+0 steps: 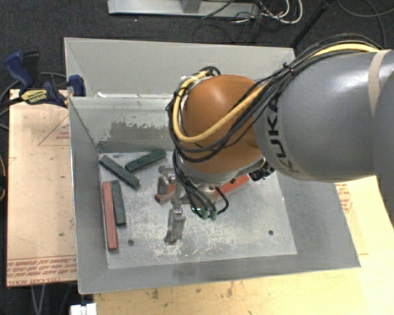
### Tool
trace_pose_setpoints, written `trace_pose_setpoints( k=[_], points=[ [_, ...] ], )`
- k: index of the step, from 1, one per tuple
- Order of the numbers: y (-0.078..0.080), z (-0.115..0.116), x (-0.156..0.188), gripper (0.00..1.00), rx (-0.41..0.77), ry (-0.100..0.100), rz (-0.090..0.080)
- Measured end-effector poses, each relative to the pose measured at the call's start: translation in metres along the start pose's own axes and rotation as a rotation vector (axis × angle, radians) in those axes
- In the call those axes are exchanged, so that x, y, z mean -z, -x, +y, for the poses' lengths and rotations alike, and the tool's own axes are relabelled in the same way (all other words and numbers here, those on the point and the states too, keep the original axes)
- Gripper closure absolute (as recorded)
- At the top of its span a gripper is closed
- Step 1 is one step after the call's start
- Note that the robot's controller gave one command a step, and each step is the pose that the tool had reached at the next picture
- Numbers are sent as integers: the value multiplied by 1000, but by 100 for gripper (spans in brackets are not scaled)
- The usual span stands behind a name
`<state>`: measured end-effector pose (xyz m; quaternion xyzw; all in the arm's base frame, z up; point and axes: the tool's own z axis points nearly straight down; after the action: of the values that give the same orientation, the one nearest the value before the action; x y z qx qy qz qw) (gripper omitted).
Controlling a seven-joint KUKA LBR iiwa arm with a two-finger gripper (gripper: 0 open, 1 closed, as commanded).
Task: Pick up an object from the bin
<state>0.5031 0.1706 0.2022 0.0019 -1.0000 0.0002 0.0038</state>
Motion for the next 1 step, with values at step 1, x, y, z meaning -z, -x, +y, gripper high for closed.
trace_pose_setpoints(
  k=[1],
  points=[
    [-3, -97, -5, 0, -34, -3, -5]
  ],
)
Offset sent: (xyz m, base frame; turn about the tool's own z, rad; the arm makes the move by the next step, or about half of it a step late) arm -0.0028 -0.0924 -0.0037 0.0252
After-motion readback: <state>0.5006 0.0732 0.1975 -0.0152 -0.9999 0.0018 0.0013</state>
